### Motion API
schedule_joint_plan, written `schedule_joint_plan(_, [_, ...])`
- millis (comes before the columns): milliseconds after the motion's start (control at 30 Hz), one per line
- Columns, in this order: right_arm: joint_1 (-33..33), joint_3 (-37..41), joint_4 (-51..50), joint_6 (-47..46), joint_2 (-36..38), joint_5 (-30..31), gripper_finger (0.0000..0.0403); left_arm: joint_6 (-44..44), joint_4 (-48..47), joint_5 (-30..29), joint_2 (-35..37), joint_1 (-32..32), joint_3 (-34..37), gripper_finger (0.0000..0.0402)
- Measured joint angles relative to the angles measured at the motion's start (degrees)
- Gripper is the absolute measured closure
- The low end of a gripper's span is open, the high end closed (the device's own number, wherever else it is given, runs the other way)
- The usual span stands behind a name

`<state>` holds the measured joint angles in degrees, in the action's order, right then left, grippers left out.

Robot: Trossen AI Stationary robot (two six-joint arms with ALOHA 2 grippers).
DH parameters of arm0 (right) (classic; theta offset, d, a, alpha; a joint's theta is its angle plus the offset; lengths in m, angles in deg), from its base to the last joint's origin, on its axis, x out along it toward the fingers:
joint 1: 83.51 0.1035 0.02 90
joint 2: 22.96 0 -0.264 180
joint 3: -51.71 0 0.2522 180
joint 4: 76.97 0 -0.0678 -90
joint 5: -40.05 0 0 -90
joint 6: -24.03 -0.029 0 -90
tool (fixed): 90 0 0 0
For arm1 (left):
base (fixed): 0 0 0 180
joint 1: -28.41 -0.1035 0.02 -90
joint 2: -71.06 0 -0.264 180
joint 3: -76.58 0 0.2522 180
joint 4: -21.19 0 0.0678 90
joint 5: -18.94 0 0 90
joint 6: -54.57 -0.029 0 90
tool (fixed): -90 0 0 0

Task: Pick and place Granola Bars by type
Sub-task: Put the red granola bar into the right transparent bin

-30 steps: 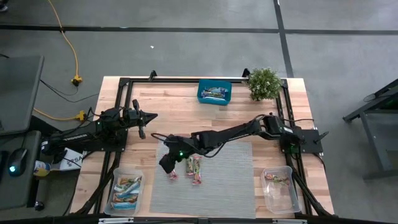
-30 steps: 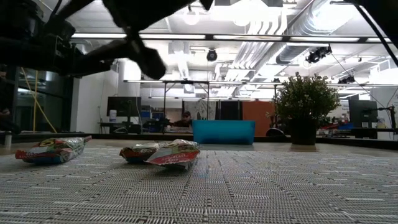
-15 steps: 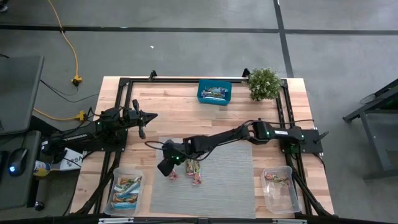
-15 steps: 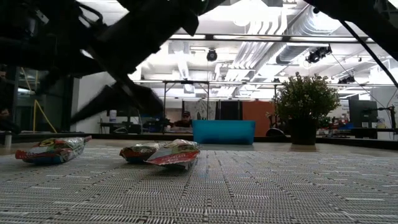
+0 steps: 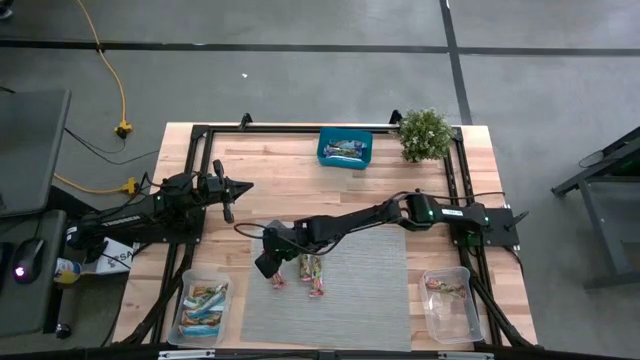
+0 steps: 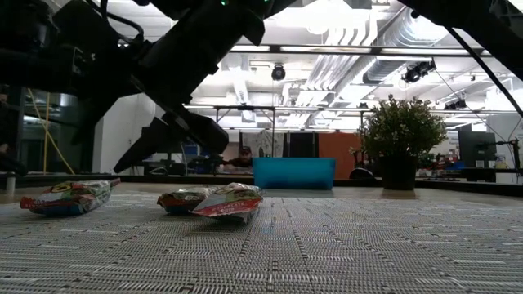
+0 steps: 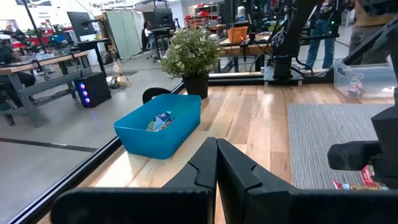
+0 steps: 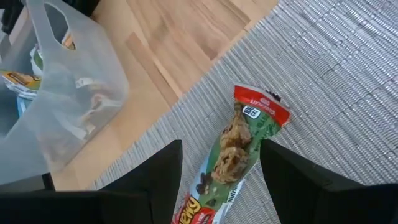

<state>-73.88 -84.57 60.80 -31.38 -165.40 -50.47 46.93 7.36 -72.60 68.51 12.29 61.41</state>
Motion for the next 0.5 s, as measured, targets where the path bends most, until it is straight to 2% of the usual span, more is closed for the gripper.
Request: schedule_joint_plan(500, [-1.2, 0.0, -1.2, 0.2, -1.2, 1.6, 0.0203, 0.0, 0.0, 0.0, 0.0, 0.0, 0.0, 0.0401])
